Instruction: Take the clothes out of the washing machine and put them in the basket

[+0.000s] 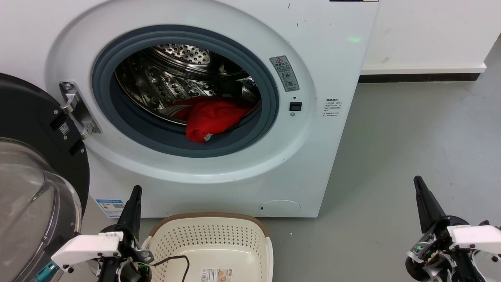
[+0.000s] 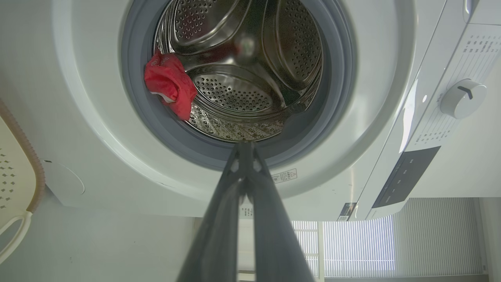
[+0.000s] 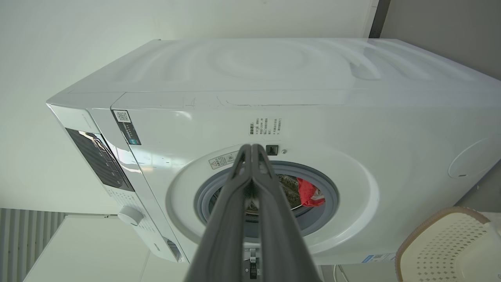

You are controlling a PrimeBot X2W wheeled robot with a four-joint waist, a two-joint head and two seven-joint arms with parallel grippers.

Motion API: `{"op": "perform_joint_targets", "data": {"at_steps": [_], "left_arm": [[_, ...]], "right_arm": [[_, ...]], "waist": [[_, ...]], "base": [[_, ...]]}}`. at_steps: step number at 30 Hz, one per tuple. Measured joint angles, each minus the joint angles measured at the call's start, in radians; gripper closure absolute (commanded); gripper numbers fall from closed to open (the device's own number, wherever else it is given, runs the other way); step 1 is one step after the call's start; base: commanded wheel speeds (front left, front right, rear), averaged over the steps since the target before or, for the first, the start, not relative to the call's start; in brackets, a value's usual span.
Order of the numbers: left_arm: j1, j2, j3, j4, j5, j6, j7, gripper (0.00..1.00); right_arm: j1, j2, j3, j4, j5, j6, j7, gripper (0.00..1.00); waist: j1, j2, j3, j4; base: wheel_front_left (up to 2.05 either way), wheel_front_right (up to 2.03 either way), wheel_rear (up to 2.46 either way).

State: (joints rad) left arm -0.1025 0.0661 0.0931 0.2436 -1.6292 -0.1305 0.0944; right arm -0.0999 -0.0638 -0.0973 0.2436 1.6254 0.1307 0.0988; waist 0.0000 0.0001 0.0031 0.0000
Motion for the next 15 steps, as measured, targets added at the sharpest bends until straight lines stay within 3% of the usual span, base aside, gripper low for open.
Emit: {"op": "perform_joint_targets", "data": {"at_steps": [15], "left_arm": [[0.000,-0.002,0.004,0.000,0.006,0.000,0.004,1.00]], "right_arm": [[0.000,0.002,-0.003,0.000,-0.003,0.000,0.003,1.00]], "waist": [[0.0000,0.0000,0.000,0.000]], "base": [[0.00,0.00,0.00]]}}
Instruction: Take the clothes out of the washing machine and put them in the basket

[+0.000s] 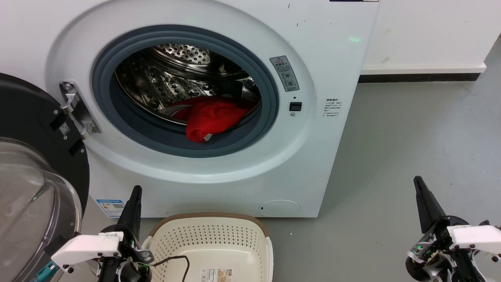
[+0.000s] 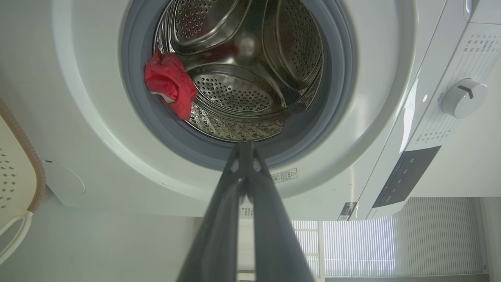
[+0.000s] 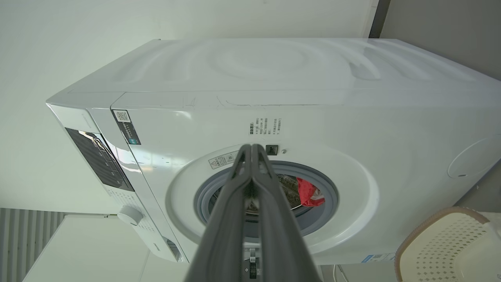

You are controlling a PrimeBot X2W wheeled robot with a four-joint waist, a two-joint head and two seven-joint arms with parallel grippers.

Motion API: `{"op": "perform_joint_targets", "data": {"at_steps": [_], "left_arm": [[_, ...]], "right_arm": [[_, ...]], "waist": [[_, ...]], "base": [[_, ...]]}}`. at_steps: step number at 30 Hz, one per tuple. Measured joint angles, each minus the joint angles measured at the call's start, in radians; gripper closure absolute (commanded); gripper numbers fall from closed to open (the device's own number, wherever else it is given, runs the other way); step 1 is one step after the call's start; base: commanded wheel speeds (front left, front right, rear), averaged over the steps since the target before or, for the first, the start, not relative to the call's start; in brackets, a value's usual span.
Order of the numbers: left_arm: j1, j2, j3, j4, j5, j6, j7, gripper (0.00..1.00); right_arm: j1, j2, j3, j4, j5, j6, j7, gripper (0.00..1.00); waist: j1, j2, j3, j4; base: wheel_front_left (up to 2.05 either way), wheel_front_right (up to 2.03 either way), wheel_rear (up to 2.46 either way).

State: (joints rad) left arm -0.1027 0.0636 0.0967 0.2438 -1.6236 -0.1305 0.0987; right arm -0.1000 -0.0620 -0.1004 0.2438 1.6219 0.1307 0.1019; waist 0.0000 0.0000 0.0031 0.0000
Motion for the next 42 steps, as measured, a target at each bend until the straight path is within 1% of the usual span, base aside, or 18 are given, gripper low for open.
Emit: {"op": "perform_joint_targets", "data": {"at_steps": [11,12,16,21,27,30,37,42], "left_arm": [[0.000,-0.002,0.002,0.000,0.001,0.000,0.002,1.00],[0.000,-0.002,0.003,0.000,0.001,0.000,0.003,0.00],[0.028,-0.010,0.000,0.032,0.000,0.000,0.003,0.00],[0.037,-0.011,-0.025,0.031,0.004,0.000,-0.017,0.00],[0.035,-0.012,-0.055,0.018,0.039,0.000,-0.049,0.00],[0.034,-0.012,-0.058,0.007,0.075,0.000,-0.061,0.00],[0.031,-0.011,-0.065,-0.018,0.236,0.000,-0.092,0.00],[0.026,-0.012,-0.066,-0.044,0.323,0.000,-0.111,0.00]], "right_arm": [[0.000,0.001,-0.002,0.000,-0.002,0.000,0.001,1.00],[0.000,0.001,-0.002,0.000,-0.002,0.000,0.001,0.00],[0.027,0.005,0.000,0.030,-0.002,0.000,0.000,0.00],[0.040,0.007,0.017,0.021,-0.008,0.000,-0.024,0.00],[0.041,0.007,0.032,-0.002,-0.063,0.000,-0.051,0.00],[0.044,0.007,0.036,-0.015,-0.117,0.000,-0.066,0.00],[0.050,0.007,0.052,-0.044,-0.295,0.000,-0.094,0.00],[0.059,0.007,0.064,-0.065,-0.414,0.000,-0.114,0.00]], "waist": [[0.0000,0.0000,0.000,0.000],[0.0000,0.0000,0.000,0.000],[0.0000,0.0000,0.000,0.000],[0.0001,0.0000,0.000,0.000],[0.0000,0.0000,0.001,0.001],[0.0000,0.0000,0.001,0.002],[0.0000,0.0000,0.001,0.004],[0.0000,0.0000,0.000,0.006]], "base": [[0.00,0.00,0.00],[0.00,0.00,0.00],[0.00,0.00,0.00],[0.00,0.00,0.00],[0.00,0.00,0.00],[0.00,0.00,0.00],[0.00,0.00,0.00],[0.00,0.00,0.00]]}}
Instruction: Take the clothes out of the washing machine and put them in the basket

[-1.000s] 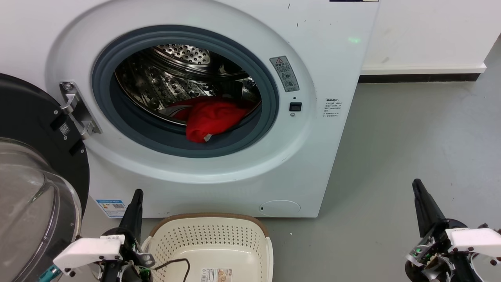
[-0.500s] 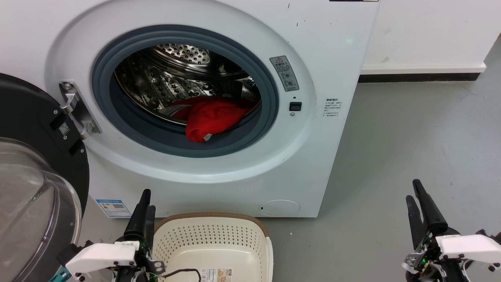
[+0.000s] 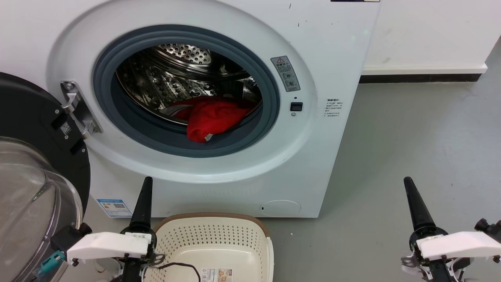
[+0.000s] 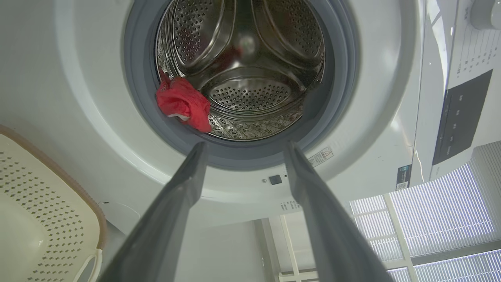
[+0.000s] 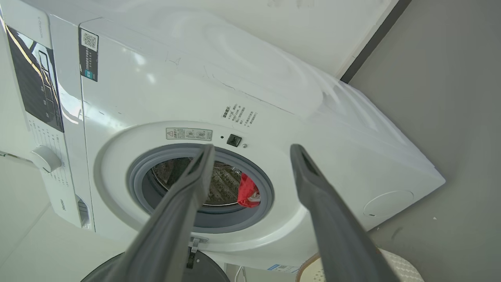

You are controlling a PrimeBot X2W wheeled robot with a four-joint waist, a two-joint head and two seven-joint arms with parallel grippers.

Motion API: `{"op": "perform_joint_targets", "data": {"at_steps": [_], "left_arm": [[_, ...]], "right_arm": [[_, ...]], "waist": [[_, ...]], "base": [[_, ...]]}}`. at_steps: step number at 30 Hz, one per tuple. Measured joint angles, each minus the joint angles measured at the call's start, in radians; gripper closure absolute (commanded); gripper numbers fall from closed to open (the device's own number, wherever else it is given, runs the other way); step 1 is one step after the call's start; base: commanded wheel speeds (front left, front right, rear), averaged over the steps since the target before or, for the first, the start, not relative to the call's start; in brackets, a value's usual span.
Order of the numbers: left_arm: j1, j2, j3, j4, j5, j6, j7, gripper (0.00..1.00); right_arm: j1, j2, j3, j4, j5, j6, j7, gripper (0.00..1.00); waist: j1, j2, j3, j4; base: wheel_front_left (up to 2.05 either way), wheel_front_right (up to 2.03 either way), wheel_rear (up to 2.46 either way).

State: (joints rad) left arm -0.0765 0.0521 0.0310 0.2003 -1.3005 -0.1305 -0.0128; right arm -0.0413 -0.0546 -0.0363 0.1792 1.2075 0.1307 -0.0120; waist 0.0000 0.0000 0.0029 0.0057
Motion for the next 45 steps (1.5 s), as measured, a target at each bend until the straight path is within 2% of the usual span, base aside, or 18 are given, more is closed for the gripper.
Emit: {"op": "perform_joint_targets", "data": {"at_steps": [10,20,45], "left_arm": [[-0.014,0.012,-0.055,-0.025,0.218,0.000,-0.036,0.00],[-0.030,0.031,-0.090,-0.041,0.441,0.000,-0.071,0.00],[-0.033,0.030,-0.094,-0.042,0.792,0.003,-0.141,0.00]], "right_arm": [[0.008,0.000,0.014,-0.029,-0.253,0.000,-0.035,0.00],[0.023,0.001,0.026,-0.042,-0.453,0.000,-0.072,0.00],[0.044,0.001,0.022,-0.097,-0.801,0.000,-0.101,0.00]], "waist": [[0.0000,0.0000,-0.003,0.003],[0.0000,0.0000,-0.005,0.008],[0.0000,0.0000,-0.008,0.016]], "base": [[0.00,0.00,0.00],[0.00,0.00,0.00],[0.00,0.00,0.00]]}}
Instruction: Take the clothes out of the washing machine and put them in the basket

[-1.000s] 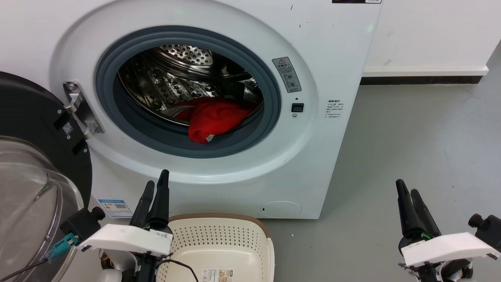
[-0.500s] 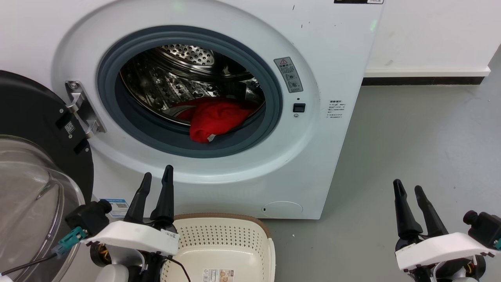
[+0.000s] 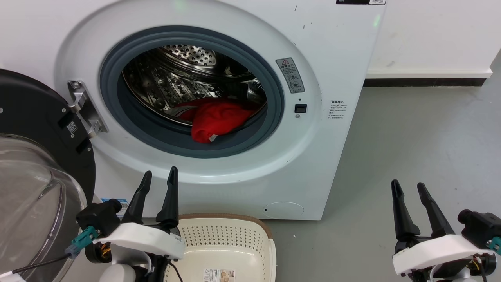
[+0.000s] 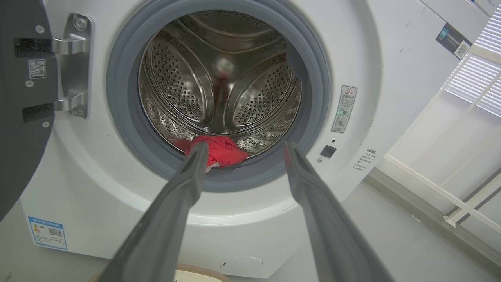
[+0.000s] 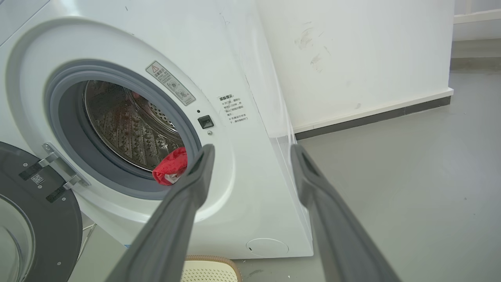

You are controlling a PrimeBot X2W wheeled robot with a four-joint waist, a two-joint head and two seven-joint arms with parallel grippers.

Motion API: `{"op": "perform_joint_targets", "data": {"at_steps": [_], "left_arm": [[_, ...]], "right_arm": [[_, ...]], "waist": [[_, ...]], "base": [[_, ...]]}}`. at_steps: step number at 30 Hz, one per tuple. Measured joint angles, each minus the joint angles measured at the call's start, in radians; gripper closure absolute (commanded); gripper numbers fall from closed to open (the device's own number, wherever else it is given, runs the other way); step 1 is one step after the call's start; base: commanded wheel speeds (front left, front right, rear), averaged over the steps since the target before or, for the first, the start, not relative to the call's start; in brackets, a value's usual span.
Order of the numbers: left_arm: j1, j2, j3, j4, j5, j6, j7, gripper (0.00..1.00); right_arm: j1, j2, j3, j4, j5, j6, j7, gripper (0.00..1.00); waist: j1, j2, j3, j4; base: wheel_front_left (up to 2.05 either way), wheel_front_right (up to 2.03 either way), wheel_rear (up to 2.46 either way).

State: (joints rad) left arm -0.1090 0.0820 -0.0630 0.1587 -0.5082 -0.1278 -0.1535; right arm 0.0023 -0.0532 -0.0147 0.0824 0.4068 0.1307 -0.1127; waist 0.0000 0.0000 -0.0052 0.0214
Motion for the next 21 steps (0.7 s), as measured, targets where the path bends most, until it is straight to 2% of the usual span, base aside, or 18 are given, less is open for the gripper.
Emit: {"op": "perform_joint_targets", "data": {"at_steps": [10,21], "left_arm": [[-0.015,0.001,-0.012,0.022,0.143,0.006,-0.031,0.00],[-0.021,0.002,-0.026,0.042,0.243,0.012,-0.053,0.00]], "right_arm": [[0.020,0.000,0.001,-0.027,-0.135,0.000,0.003,0.00],[0.024,0.001,0.007,-0.036,-0.225,0.000,-0.001,0.00]], "waist": [[0.0000,0.0000,-0.005,0.004],[0.0000,0.0001,-0.008,0.007]], "base": [[0.00,0.00,0.00],[0.00,0.00,0.00]]}}
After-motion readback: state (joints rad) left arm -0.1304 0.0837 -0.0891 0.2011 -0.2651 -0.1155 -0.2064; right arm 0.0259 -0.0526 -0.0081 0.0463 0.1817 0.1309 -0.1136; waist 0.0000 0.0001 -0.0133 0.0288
